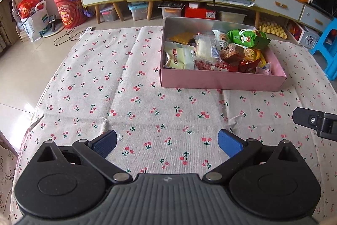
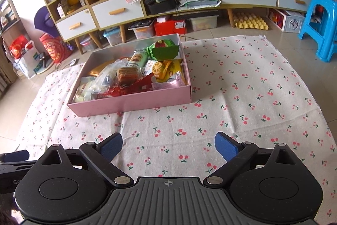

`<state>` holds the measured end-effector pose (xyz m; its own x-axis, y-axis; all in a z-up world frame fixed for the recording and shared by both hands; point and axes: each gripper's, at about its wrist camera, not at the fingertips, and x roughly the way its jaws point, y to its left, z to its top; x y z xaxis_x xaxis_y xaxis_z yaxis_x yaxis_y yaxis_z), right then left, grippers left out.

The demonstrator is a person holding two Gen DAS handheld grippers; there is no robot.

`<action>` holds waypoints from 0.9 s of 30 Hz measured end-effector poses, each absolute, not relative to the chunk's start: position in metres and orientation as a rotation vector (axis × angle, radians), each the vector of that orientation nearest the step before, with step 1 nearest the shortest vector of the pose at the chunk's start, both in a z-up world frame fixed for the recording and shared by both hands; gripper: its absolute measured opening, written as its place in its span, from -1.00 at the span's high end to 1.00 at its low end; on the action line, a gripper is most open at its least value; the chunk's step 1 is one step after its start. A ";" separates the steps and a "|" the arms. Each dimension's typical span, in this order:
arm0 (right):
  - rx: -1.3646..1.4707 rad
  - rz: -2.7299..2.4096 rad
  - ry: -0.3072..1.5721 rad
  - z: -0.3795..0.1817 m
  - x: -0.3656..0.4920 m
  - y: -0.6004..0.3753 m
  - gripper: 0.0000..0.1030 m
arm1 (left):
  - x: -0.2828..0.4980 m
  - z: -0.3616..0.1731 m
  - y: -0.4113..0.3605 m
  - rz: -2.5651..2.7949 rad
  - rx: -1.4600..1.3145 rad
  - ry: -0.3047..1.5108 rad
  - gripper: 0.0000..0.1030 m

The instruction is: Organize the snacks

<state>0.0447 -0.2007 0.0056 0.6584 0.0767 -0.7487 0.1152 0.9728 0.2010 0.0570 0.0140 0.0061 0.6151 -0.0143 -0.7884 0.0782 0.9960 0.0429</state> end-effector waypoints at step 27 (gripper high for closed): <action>0.199 -0.017 0.864 0.000 0.047 -0.191 -0.89 | 0.053 0.006 0.012 -0.054 0.095 0.893 -0.99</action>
